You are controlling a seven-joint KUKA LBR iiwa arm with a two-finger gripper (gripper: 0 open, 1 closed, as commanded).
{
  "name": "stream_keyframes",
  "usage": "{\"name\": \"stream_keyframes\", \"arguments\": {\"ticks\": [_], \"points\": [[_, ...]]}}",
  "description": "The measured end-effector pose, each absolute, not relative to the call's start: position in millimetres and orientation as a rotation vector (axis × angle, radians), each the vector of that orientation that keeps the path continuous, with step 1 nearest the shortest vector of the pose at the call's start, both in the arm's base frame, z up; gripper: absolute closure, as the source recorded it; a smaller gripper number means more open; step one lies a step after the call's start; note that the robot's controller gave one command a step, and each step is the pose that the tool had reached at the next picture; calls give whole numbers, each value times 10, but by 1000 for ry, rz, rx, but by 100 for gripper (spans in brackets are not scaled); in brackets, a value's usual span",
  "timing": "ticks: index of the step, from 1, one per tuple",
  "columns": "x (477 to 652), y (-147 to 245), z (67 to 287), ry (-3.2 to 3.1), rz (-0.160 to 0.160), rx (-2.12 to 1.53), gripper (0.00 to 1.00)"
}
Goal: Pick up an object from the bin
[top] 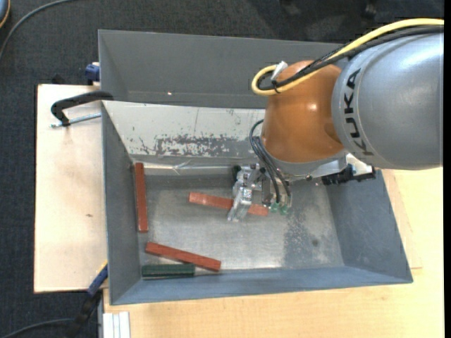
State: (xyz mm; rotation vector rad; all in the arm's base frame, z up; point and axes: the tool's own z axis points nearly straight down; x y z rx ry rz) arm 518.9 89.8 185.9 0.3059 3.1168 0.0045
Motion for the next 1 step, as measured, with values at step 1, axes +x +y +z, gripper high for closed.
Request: {"name": "stream_keyframes", "arguments": {"ticks": [1], "points": [[5317,577,3123,3109,5,329,100]]}}
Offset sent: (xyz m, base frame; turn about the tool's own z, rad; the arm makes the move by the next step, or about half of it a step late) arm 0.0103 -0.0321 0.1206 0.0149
